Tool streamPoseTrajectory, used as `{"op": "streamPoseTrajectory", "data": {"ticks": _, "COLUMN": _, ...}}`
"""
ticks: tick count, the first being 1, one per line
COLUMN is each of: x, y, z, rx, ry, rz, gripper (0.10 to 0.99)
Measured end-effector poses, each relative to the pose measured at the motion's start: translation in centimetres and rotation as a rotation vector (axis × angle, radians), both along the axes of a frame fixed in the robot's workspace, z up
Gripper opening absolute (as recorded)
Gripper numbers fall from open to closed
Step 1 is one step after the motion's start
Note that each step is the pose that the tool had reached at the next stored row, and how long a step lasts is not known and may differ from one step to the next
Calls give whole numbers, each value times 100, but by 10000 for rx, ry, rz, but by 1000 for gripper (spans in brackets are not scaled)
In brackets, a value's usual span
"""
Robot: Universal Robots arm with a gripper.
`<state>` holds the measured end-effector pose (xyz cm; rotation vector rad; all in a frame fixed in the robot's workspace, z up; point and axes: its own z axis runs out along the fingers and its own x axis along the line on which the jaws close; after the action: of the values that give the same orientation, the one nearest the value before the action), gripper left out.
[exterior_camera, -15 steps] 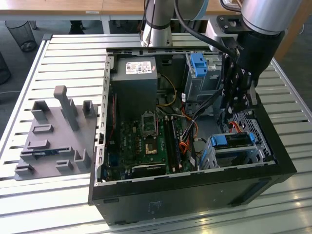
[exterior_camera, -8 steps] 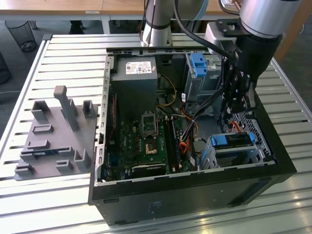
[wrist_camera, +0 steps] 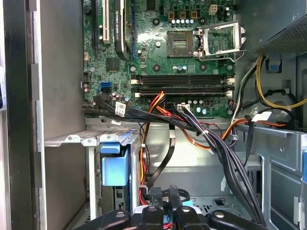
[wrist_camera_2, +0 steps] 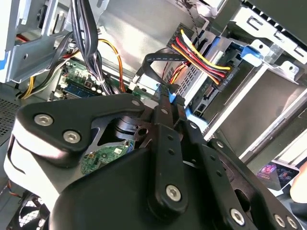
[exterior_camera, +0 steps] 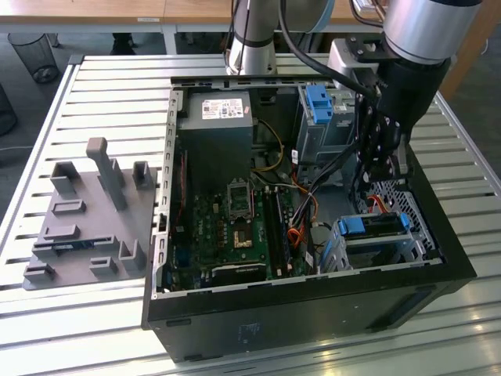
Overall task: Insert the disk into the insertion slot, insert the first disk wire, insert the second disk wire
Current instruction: 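Insert the second disk wire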
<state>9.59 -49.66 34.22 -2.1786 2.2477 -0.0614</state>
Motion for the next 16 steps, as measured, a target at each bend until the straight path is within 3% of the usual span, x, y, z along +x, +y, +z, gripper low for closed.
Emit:
{"op": "streamPoseTrajectory", "data": {"ticks": 6, "x": 1, "y": 0, "z": -6, "rx": -31, "ry": -1, "rz": 0, "gripper": 176}}
{"op": "streamPoseTrajectory", "data": {"ticks": 9, "x": 1, "y": 0, "z": -6, "rx": -201, "ry": 0, "rz": 1, "gripper": 188}}
{"op": "streamPoseTrajectory", "data": {"ticks": 10, "x": 0, "y": 0, "z": -7, "rx": -258, "ry": 0, "rz": 0, "gripper": 251}}
{"op": "streamPoseTrajectory", "data": {"ticks": 16, "x": 0, "y": 0, "z": -19, "rx": -643, "ry": 0, "rz": 0, "gripper": 251}}
